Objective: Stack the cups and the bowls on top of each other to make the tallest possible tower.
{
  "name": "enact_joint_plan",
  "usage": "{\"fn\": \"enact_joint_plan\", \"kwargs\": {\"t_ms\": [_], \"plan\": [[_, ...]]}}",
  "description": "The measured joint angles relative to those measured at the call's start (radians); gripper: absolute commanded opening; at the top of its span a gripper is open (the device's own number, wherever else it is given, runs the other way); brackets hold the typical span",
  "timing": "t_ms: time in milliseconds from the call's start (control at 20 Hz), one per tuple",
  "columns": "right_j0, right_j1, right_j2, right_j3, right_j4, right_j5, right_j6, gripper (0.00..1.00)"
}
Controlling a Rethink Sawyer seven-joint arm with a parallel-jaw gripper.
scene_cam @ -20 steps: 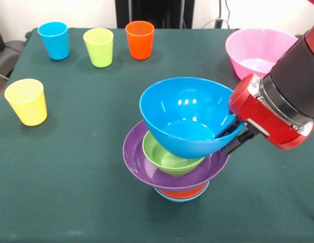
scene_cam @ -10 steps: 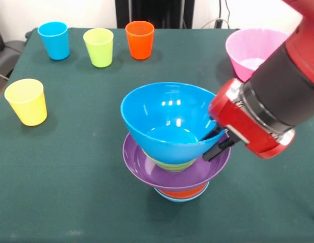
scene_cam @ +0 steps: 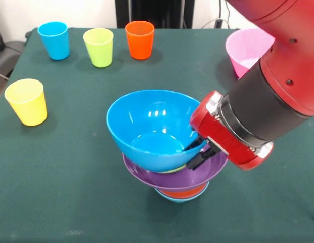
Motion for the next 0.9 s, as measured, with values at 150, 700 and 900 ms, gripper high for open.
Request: {"fn": "enact_joint_plan", "kwargs": {"t_ms": [150, 700, 900], "plan": [[-0.007, -0.006, 0.030, 0.013, -0.029, 0.000, 0.000, 0.00], [-0.018, -0.032, 0.128, 0.054, -0.113, 0.000, 0.000, 0.00], [-0.019, -0.039, 0.151, 0.069, -0.117, 0.000, 0.000, 0.00]]}}
